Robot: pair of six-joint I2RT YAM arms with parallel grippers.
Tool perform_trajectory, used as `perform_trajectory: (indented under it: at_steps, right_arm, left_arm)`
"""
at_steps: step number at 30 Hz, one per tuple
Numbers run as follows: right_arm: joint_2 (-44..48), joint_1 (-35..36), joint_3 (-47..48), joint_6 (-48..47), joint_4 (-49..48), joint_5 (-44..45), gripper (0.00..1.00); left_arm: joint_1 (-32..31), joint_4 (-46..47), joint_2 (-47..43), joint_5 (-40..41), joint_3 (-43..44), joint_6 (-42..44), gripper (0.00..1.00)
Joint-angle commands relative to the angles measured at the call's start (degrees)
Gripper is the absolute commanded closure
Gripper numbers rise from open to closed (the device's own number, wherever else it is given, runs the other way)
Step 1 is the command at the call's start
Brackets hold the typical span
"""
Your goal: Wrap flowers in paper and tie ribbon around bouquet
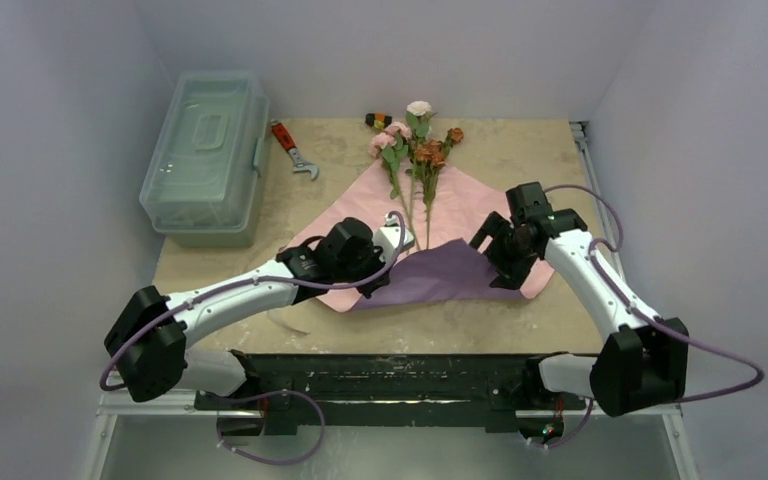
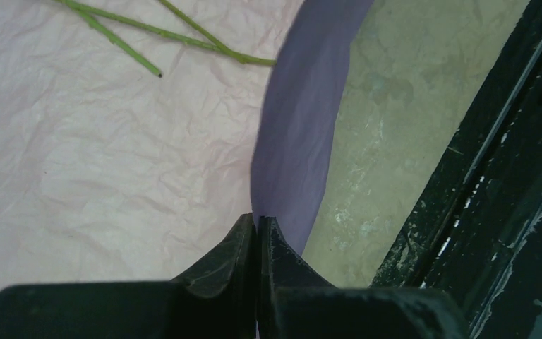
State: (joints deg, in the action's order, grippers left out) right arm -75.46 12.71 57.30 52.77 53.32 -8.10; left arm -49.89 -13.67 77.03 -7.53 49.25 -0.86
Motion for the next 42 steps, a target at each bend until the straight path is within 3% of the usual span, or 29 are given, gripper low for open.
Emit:
perform_trajectory:
  at_steps: [1,12,22,27,32,37,42]
  right_arm:
    - [8.2,-0.2,1.5,-9.0,-2.9,0.2,0.10]
    - [21.0,-0.2,1.0,-22.2,-11.0,11.0,0.05]
    - [32.9,-0.2,-15.6,-37.4,-39.2,-0.4,0.11]
    - [29.4,-0.2,-18.3,-48.7,-44.3,-11.0,0.11]
    - [22.7,-0.2,-16.7,-59.1,-41.2,-9.4,0.11]
    - [18.7,-0.1,-17.7,-63.4,-42.1,-8.2,0.11]
    - [17.9,0.0,-18.4,-62.4,-44.3,-10.8,0.25]
  left_arm:
    - [1.7,-3.1,1.7,-8.2,5.5,-2.9,1.00]
    - [8.6,-11.9,13.8,-17.9,12.8,-6.2,1.00]
    - [10.4,-14.7,15.4,-18.9,16.5,-6.0,1.00]
    - [10.5,-15.6,16.4,-18.9,17.5,-5.8,1.00]
    - [10.5,-16.2,17.0,-17.9,18.4,-5.2,1.00]
    - [10.6,-17.1,18.3,-17.3,19.4,-5.0,1.00]
    - [10.6,-17.5,18.9,-16.9,20.3,-5.2,1.00]
